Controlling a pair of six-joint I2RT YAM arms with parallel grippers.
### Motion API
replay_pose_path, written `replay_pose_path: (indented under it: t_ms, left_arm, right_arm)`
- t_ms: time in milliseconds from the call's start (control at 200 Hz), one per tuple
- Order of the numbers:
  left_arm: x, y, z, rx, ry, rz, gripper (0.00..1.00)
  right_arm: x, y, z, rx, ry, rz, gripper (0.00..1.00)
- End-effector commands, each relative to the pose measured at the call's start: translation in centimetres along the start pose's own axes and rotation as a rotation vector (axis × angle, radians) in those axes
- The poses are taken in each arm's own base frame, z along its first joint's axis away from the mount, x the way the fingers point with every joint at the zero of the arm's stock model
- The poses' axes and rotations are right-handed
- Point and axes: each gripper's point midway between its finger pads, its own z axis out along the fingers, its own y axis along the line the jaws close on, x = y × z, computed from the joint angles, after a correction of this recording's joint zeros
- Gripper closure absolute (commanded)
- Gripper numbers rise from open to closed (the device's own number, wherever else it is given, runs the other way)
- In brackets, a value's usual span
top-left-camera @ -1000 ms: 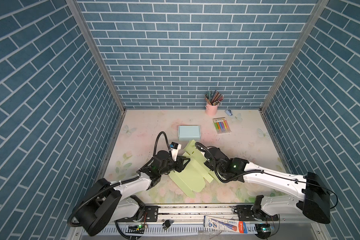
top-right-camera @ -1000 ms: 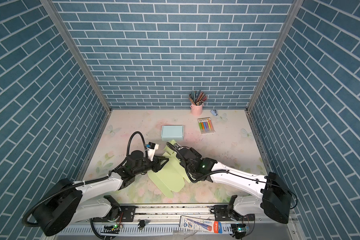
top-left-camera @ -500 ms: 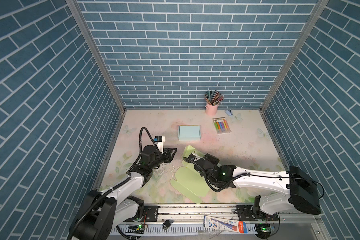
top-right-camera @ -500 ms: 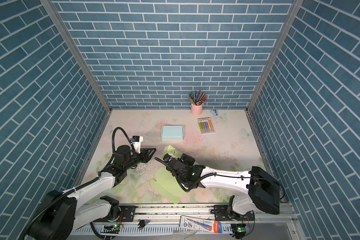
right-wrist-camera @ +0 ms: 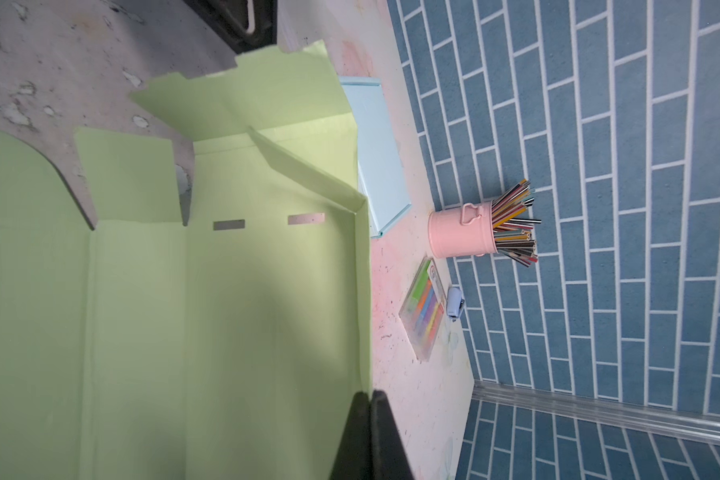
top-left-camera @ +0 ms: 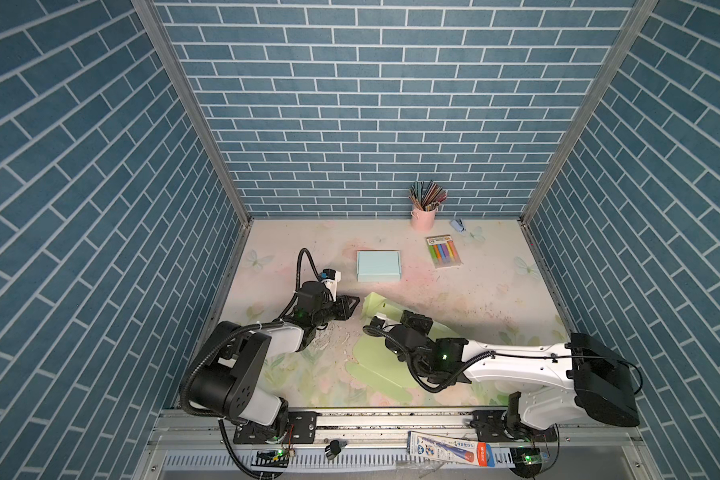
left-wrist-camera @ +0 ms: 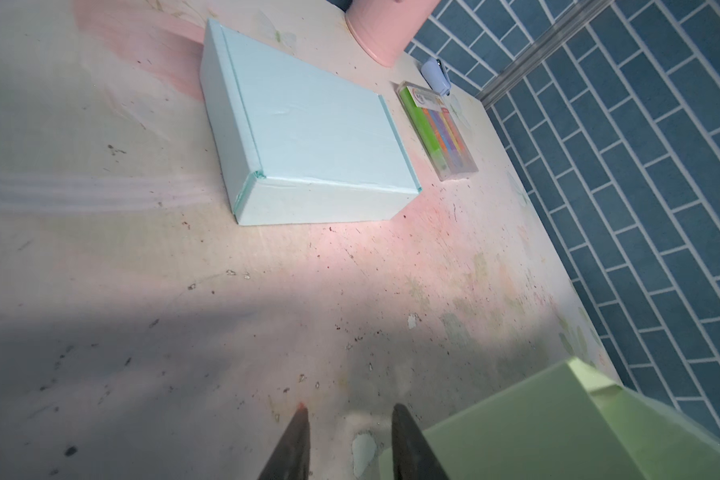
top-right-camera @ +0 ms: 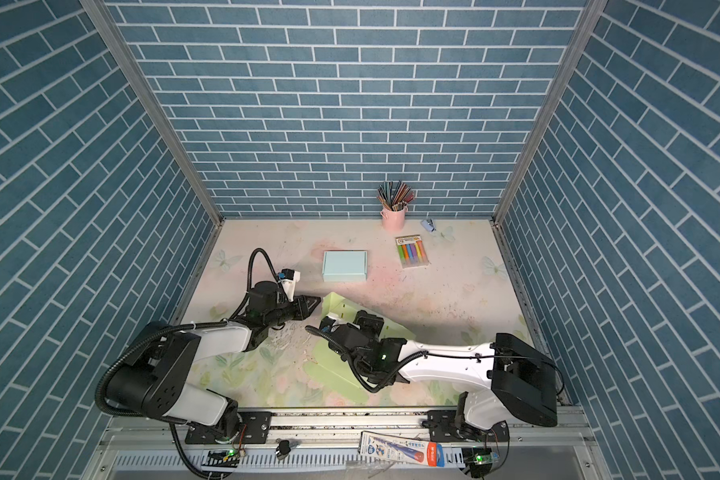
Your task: Fold the paper box
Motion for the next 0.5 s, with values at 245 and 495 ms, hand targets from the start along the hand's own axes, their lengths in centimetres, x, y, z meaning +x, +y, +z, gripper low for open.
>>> replay_pose_path:
  t_ms: [245,495]
  left_arm:
    - [2.2,-4.3,1.3,0.158,0.040,0.110,0.63]
    - [4.9,-4.9,0.9,0.170,0.087,0.140,0.64]
  right_arm:
    - [0.3,1.2,1.2,0.058,0.015,-0.194,1.00]
    - [0.2,1.5,0.9,0.076,-0.013,-0.225,1.00]
